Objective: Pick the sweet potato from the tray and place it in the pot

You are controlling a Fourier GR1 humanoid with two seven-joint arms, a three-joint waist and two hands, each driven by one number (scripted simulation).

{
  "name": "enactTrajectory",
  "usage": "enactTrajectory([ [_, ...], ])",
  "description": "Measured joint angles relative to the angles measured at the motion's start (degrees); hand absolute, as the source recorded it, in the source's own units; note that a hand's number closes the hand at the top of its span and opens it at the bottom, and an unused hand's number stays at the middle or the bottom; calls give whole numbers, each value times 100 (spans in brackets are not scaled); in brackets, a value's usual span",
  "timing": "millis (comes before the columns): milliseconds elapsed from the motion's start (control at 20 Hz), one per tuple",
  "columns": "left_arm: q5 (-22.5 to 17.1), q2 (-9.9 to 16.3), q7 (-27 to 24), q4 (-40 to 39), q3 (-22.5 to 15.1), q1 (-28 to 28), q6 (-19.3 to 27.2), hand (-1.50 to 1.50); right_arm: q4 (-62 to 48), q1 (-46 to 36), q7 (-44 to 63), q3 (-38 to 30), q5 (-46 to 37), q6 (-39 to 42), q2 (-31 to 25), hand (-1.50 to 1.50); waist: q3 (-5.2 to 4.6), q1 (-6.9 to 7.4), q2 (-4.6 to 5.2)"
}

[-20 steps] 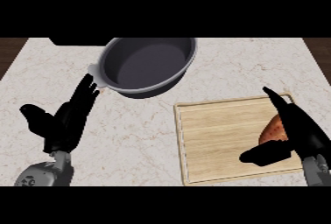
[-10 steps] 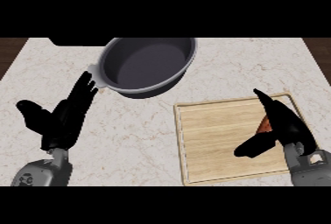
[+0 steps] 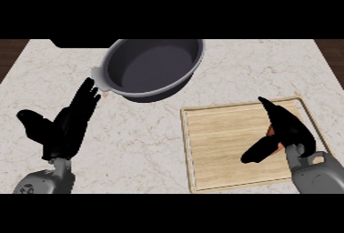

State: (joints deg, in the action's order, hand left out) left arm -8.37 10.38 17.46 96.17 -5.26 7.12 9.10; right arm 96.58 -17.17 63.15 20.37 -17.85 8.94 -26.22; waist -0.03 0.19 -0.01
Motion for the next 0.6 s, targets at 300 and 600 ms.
enactTrajectory([
  [300,144,-147,0,26,10,-39,-36,0,-44,127,-549,-228,-363,57,275,150,2,-12,0],
  [600,234,-229,92,32,107,37,-98,0,-158,39,-770,-312,-847,198,592,150,2,-7,-1],
])
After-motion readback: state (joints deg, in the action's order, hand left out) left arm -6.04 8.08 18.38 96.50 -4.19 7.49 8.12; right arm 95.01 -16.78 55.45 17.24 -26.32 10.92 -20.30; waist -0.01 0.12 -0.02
